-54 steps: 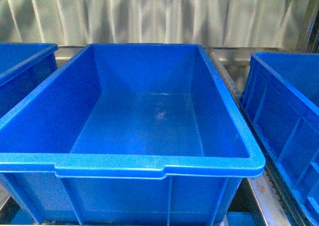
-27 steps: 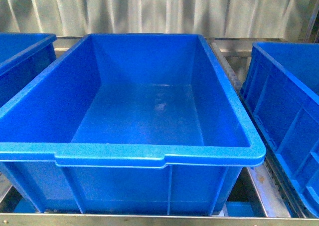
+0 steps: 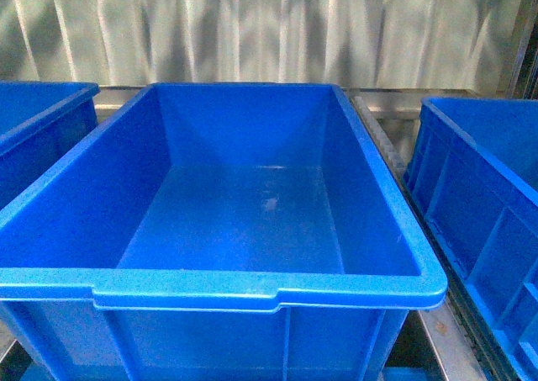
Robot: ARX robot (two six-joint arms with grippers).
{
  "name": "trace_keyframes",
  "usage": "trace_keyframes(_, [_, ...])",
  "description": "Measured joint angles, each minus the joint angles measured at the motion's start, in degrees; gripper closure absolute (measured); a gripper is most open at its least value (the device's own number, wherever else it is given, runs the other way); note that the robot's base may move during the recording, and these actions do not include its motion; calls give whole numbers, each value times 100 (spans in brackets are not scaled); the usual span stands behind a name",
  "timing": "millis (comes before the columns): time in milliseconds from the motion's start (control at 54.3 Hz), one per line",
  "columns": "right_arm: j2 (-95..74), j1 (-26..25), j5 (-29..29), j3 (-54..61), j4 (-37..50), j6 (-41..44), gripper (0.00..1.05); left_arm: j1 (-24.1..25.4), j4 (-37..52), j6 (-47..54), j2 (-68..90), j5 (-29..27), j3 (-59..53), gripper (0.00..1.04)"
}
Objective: Pick red and yellow buttons and place in box
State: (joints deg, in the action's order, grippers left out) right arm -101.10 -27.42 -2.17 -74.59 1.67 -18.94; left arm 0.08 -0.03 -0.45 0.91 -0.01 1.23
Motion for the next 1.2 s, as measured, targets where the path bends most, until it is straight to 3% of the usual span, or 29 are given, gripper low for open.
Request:
trace_keyframes(350, [2358, -407, 1104, 1947, 138, -522, 7, 0, 0, 0, 0, 0, 0, 8])
trace_keyframes(442, [3067, -507, 2618, 2857, 1635, 341, 20, 0, 0, 0, 0, -2, 0, 8])
trace_keyframes(497, [3622, -389, 2981, 3456, 2177, 890, 29, 0, 0, 0, 0, 4, 0, 8])
trace_keyframes(571, [4350, -107, 2929, 4107, 2232, 1311, 40, 0, 0, 0, 0, 4, 0, 8])
trace_keyframes(682, [5523, 452, 2409, 5097, 1860, 1659, 59, 0, 0, 0, 0, -2, 0, 8])
trace_keyframes(939, [7099, 1473, 1427, 6074, 1471, 1838, 101, 0, 0, 0, 0, 0, 0, 8])
trace_keyframes(1197, [7674, 1985, 944, 6649, 1432, 1862, 101, 0, 0, 0, 0, 0, 0, 8])
